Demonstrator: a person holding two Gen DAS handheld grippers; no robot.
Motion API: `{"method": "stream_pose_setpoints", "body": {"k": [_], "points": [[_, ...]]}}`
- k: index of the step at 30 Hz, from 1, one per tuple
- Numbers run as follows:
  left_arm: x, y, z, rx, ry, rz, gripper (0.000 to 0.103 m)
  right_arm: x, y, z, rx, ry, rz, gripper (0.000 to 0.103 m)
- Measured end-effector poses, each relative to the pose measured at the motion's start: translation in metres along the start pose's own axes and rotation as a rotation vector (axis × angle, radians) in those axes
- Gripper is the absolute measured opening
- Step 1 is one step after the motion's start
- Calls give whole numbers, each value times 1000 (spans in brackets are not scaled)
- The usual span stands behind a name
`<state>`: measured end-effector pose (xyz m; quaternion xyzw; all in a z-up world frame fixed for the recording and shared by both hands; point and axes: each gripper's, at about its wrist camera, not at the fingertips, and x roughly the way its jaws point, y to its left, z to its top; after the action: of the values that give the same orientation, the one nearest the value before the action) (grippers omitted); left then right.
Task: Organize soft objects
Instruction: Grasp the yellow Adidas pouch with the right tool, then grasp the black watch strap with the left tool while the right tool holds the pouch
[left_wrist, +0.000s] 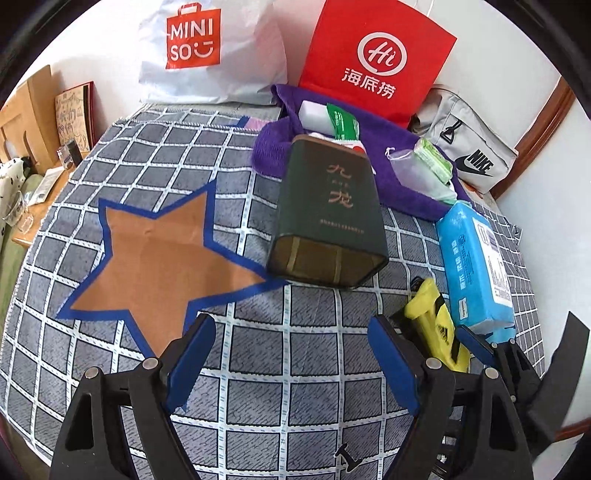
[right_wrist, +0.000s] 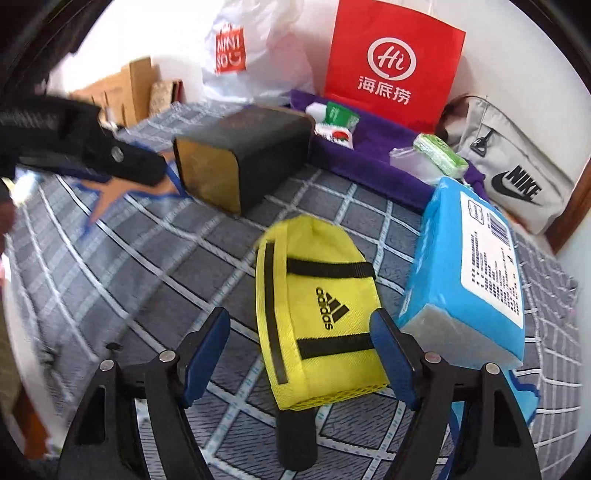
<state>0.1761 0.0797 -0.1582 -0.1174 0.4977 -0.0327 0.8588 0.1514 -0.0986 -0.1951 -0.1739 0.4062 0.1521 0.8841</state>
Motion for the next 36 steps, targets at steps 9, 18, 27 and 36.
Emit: {"method": "stream_pose_setpoints", "body": {"k": [9,18,27,36], "points": [[1,-1,-6,-5,14,-5,84,-17,-28,7,135,-43,106,23],[-10,-7,-13,0,12,12,84,-59,-45,4,235,-94,242,8],[-13,-25,-22,29,19,23,84,-92,-84,-45,335,-46,201,7],[-4,-52,-31,91,49,24,84,-56,-88,-67,387,31,214,9]]}}
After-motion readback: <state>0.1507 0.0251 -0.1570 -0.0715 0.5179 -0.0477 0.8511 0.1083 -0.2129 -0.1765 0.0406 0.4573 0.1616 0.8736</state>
